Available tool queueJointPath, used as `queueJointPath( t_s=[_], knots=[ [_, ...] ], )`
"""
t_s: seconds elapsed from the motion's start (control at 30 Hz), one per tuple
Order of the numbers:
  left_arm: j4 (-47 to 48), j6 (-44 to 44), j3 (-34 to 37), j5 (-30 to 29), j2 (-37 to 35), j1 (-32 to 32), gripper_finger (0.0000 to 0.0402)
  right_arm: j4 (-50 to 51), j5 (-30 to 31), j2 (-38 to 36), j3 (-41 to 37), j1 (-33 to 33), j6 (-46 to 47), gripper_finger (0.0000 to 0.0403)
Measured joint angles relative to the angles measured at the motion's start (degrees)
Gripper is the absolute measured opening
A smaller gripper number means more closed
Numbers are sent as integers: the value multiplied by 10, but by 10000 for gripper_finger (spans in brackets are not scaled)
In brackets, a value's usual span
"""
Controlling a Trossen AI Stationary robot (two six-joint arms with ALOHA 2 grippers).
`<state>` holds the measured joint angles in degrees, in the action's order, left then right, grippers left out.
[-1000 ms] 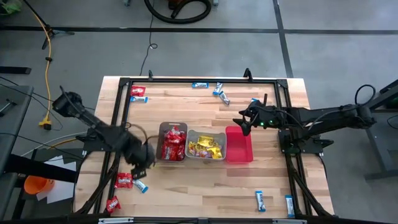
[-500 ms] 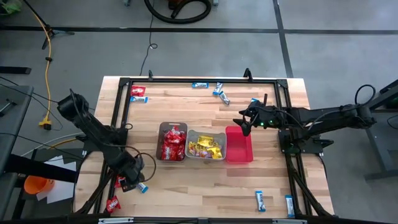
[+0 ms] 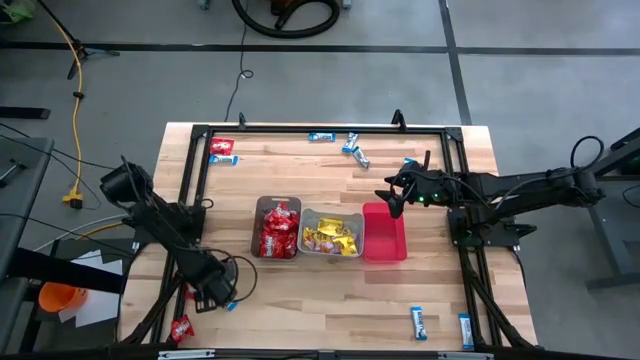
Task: Sort candy
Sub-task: Put the red candy into the black bin
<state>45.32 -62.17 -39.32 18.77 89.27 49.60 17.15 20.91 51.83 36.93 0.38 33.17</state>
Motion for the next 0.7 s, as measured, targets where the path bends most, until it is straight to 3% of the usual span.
queueJointPath(
  t_s=[0.23, 0.4, 0.5, 0.7],
  knots=[
    [-17, 2, 3, 2, -67, -4, 25, 0, 0, 0, 0, 0, 0, 273],
    [9, 2, -5, -4, -175, -4, 23, 0, 0, 0, 0, 0, 0, 273],
    [12, 28, -21, -36, -248, -9, 10, 0, 0, 0, 0, 0, 0, 273],
    [-49, 107, -46, -226, -353, -69, 10, 0, 0, 0, 0, 0, -1, 273]
  ],
)
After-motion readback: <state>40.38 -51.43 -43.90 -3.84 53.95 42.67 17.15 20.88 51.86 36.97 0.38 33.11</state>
